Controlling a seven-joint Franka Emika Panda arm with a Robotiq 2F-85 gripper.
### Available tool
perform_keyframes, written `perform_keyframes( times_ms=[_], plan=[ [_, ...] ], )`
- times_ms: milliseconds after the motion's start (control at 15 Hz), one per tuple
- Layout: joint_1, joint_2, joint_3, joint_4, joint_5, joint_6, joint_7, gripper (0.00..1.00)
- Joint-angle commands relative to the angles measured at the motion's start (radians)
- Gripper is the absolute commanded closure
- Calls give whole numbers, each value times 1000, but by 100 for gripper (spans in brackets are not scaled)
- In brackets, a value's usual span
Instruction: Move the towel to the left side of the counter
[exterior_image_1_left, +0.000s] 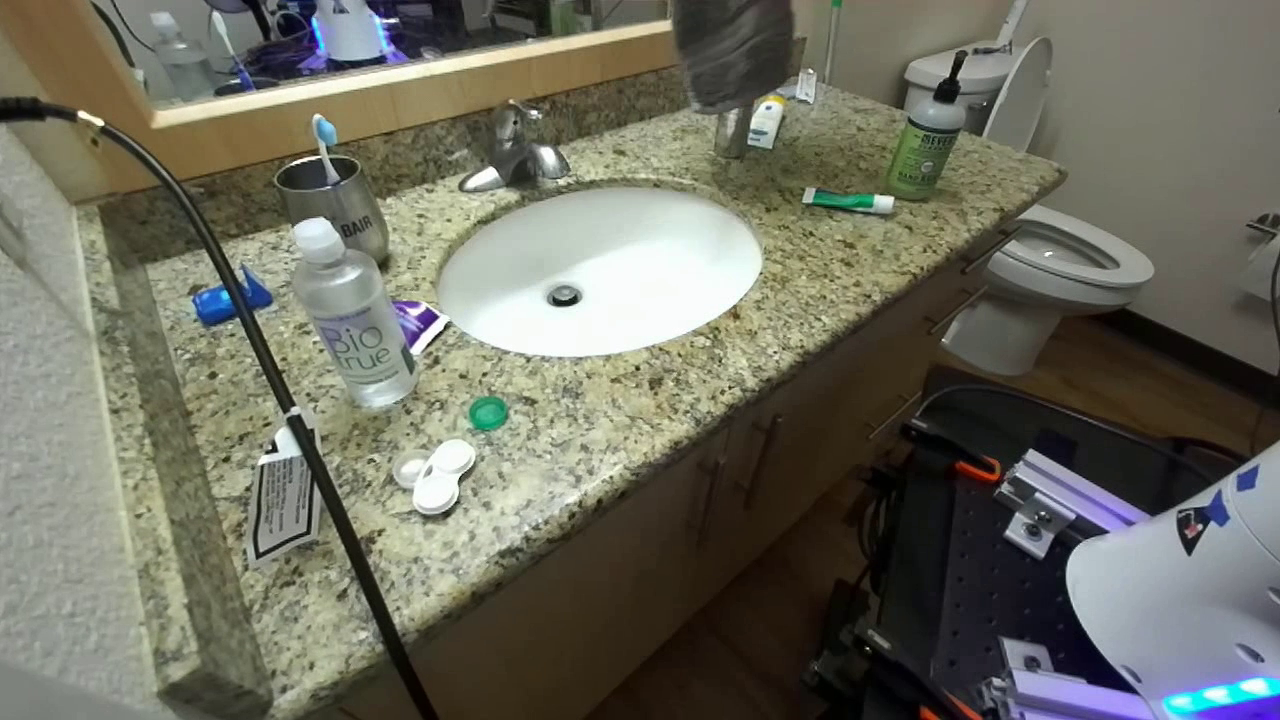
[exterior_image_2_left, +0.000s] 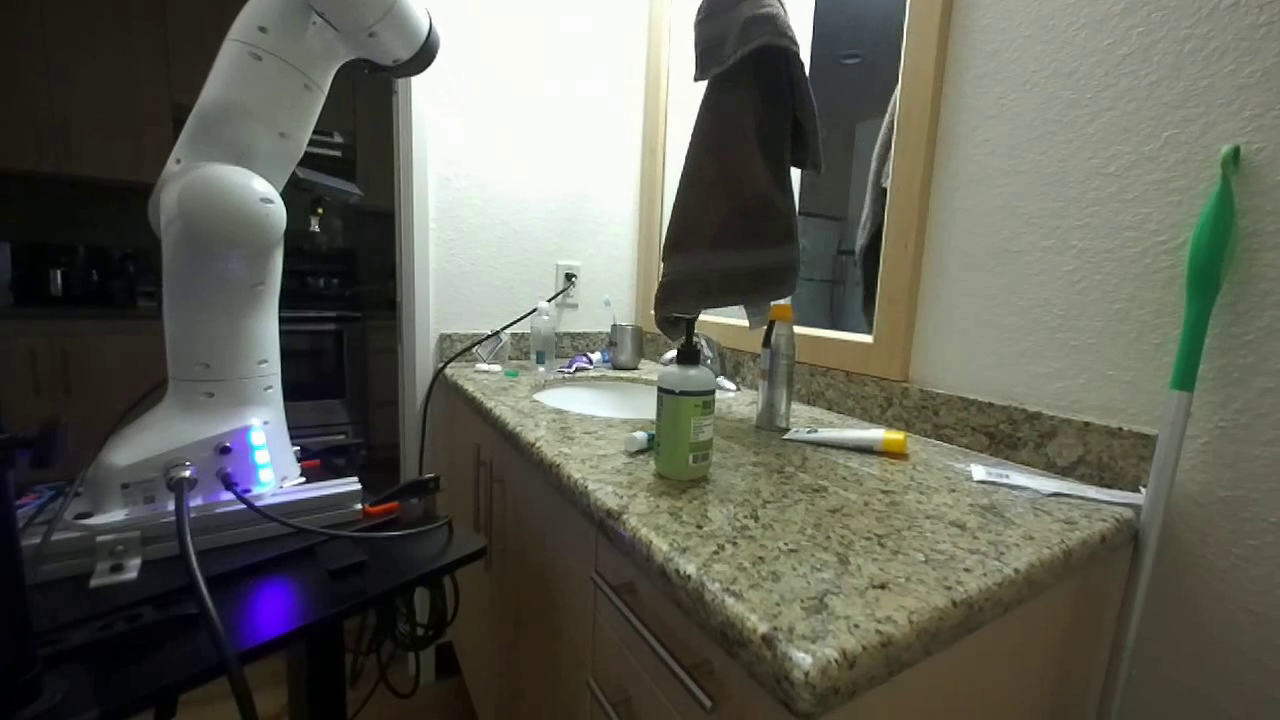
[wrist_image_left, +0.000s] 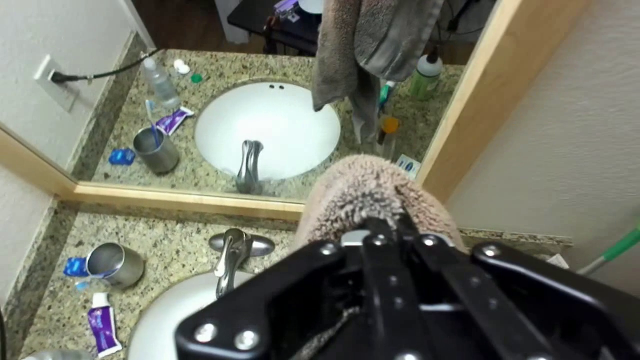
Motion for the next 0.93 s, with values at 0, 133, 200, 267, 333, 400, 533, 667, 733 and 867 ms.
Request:
perform_keyframes(
  times_ms=[0,133,200,267,333,400,533,667,733,867],
  plan=[
    [12,-11,-24,-16,12,0,0,94],
    [28,-16,-37,-33,15,1,0,99],
    [71,-14,-98,-78,47,22,0,99],
    [136,-10,-203,-148,88,32,2,99],
    [232,-6,-269,-255,70,80,5,99],
    [204,42,-355,-250,160,41,5,99],
    [188,136,-484,-300,314,7,3,99],
    [161,226,-597,-366,471,-26,2,99],
    [145,264,-638,-402,533,-46,1,99],
    [205,331,-749,-534,615,-58,2,99]
  ],
)
